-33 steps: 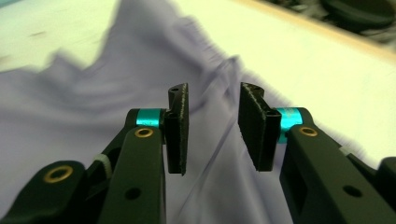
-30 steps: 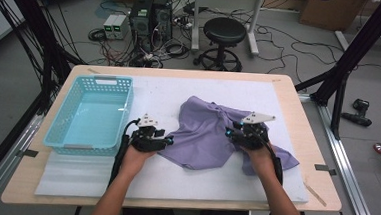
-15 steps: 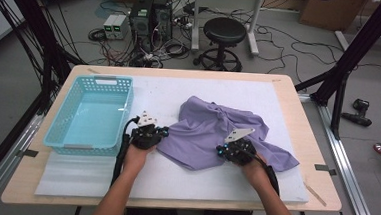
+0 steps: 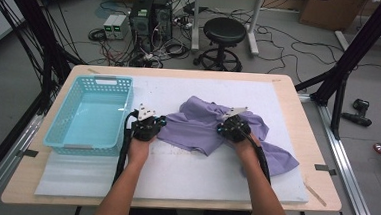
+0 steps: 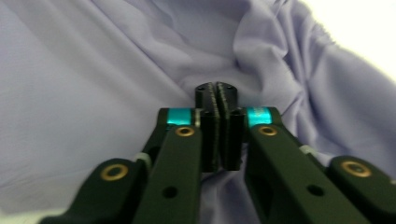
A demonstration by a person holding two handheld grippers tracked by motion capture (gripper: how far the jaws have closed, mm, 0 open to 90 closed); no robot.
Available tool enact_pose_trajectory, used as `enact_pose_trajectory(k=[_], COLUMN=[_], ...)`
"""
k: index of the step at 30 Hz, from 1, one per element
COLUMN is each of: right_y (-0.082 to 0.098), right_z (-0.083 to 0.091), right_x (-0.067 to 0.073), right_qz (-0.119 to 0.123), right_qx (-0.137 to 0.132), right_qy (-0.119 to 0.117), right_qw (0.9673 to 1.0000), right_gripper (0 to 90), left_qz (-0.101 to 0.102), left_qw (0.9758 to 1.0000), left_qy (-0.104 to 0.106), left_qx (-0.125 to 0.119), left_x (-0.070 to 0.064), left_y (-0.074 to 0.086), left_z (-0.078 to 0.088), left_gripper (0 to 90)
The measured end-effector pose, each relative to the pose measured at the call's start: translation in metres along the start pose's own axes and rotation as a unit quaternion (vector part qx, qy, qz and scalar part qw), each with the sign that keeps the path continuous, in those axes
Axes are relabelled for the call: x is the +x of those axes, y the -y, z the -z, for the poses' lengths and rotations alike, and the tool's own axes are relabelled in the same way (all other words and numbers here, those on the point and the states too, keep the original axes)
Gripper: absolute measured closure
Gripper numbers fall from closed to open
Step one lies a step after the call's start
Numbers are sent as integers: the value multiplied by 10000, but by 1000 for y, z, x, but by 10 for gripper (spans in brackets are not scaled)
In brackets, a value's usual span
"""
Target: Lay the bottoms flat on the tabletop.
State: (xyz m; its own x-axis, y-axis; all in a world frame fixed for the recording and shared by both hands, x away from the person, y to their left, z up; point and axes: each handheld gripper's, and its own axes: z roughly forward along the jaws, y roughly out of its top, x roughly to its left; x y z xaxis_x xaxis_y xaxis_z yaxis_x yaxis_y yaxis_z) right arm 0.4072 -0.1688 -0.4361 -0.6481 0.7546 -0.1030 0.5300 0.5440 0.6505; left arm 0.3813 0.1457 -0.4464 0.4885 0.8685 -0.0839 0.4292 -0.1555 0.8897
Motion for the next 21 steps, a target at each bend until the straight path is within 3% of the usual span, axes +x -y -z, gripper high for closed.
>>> enact_pose_trajectory(k=[2, 4, 7, 12, 15, 19, 20, 21], right_y=[2, 6, 14, 26, 32, 37, 38, 38], right_z=[2, 10, 29, 53, 53, 30, 25, 22], right_x=[1, 2, 4, 13, 29, 55, 60, 64], right_qz=[-40, -116, -223, -254, -121, 61, 97, 194], right_qx=[-108, -319, -738, -1174, -1077, -641, -540, -406], right_qy=[-63, -153, -296, -567, -822, -1059, -1088, -1101], right_qw=[9999, 9993, 9966, 9911, 9907, 9923, 9926, 9929], right_gripper=[769, 706, 662, 650, 645, 612, 635, 715], left_qz=[19, 110, 155, 196, 171, 197, 174, 176], left_qw=[10000, 9999, 9997, 9995, 9993, 9991, 9992, 9992], left_qy=[47, 25, 156, 264, 316, 368, 364, 361], left_qx=[16, 87, 48, 10, 53, 36, 35, 19], left_x=[0, 1, 2, 4, 3, 3, 3, 4], left_y=[0, 0, 3, 12, 17, 19, 18, 18], left_z=[1, 3, 11, 27, 36, 43, 45, 47], left_gripper=[851, 689, 584, 562, 563, 565, 567, 567])
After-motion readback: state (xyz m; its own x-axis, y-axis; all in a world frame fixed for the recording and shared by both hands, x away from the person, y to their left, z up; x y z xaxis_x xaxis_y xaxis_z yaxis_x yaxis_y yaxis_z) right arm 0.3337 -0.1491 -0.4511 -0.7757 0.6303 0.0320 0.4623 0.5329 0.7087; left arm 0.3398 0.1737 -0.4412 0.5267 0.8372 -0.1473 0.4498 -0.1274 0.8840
